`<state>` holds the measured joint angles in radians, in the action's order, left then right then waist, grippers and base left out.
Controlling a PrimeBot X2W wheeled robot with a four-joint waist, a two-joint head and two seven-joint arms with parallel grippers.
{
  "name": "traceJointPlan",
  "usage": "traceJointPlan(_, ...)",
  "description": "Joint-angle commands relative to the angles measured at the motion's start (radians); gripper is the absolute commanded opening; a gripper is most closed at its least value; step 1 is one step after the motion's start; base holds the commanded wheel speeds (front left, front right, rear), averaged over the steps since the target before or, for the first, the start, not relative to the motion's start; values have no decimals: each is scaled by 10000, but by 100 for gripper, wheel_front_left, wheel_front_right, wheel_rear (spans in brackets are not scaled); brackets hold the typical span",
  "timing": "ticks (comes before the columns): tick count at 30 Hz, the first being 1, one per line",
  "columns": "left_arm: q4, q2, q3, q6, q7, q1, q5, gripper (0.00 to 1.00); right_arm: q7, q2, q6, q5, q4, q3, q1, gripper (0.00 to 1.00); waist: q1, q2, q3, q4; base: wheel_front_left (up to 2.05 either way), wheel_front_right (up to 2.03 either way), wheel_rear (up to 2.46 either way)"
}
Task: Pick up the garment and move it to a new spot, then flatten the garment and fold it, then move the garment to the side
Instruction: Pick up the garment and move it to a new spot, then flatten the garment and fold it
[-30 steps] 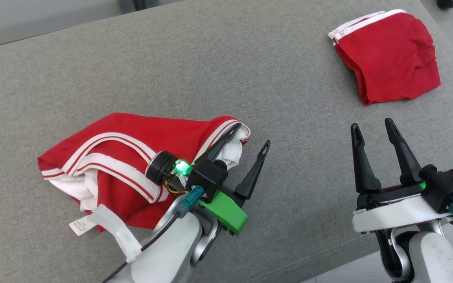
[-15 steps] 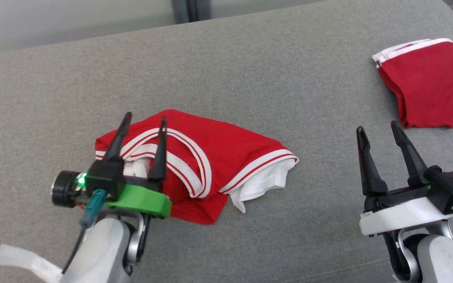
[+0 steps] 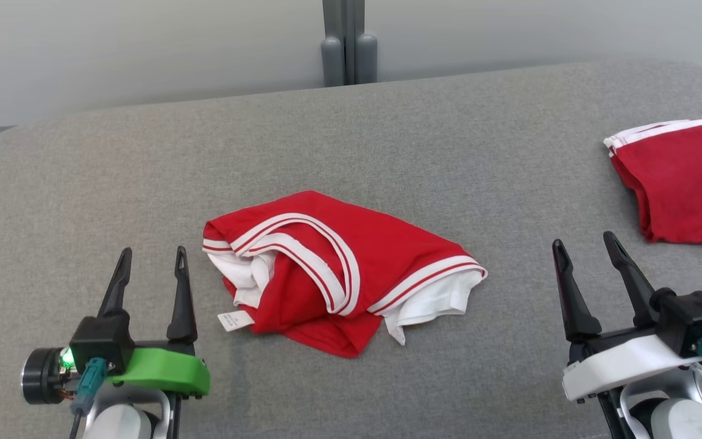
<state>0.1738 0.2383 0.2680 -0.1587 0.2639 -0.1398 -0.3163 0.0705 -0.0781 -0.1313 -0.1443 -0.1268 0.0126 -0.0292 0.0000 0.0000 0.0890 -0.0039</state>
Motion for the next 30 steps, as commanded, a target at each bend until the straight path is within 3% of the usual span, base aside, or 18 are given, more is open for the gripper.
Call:
traceJointPlan(1,29,74,-33,7,3,226,-4,100,-53,-11,12,72,-9,-44,-169,100,0,0,-245,41,0,0,0)
traceJointPlan(12,100,93,-7,120,3,876,-140,100,-258,99,12,78,-211,-117,-709,100,0,0,-639,-48,0,0,0)
traceJointPlan(30,-75,-15,-55,160,3,591,-48,100,-361,113,12,139,-319,-117,-597,100,0,0,-497,85,0,0,0)
